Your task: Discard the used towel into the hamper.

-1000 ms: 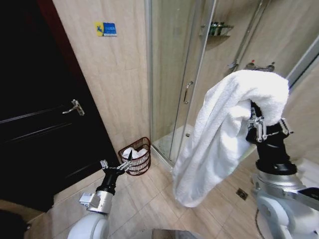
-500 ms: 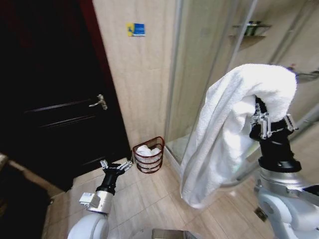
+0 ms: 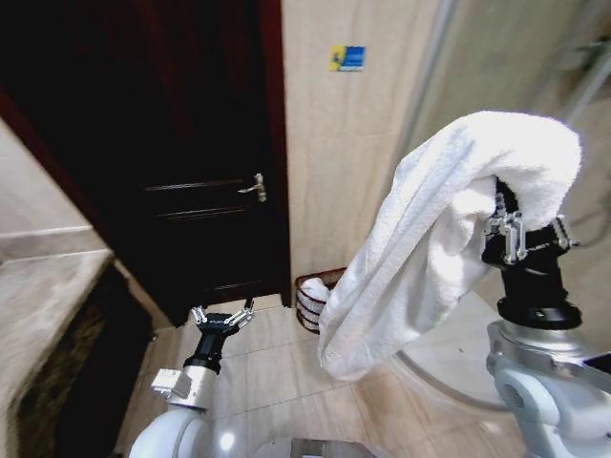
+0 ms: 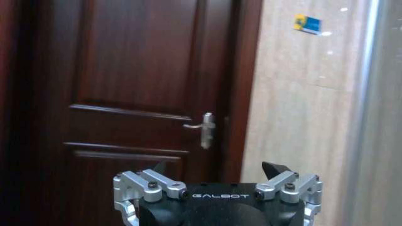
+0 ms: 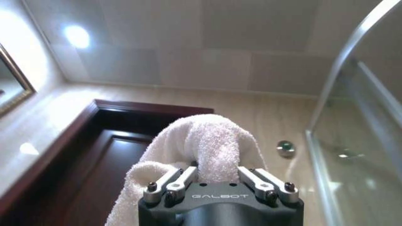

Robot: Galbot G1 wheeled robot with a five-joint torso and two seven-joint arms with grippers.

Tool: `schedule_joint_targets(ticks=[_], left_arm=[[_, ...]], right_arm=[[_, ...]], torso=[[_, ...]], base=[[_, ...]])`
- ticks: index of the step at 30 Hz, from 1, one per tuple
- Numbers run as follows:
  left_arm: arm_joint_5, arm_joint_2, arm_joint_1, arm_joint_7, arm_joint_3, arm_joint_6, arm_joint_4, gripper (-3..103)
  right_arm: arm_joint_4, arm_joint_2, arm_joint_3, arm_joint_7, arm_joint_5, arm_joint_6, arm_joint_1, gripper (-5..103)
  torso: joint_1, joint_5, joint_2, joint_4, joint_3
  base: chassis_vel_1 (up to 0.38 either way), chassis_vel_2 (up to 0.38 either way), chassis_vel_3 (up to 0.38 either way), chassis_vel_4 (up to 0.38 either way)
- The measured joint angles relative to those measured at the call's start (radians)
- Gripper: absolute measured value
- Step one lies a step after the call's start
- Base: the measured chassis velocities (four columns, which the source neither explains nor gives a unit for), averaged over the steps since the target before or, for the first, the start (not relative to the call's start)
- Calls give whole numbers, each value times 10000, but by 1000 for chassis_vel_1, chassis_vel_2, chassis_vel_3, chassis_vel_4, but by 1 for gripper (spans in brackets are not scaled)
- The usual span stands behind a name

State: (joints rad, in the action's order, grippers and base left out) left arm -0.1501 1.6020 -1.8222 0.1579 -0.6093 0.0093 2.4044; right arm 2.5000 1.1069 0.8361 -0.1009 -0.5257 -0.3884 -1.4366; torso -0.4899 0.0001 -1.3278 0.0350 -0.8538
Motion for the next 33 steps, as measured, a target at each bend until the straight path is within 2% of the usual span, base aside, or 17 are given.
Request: schedule_joint_targets(ticks=[6, 13, 33], left_arm=[[0, 0, 0, 0, 0, 0, 0, 100], [0, 0, 0, 0, 0, 0, 0, 100], [0, -1, 0, 0, 1, 0, 0, 100]], right_arm=[[0, 85, -9, 3, 84, 0, 42, 16], [0, 352, -54, 181, 499, 553, 26, 16], [0, 446, -73, 109, 433, 584, 31, 16]], torso=[[0, -3, 0, 0, 0], [0, 0, 0, -5, 0], [-3, -2, 0, 1, 0]], base=[[109, 121, 116, 113], [52, 45, 44, 54], [-38, 44, 38, -41]])
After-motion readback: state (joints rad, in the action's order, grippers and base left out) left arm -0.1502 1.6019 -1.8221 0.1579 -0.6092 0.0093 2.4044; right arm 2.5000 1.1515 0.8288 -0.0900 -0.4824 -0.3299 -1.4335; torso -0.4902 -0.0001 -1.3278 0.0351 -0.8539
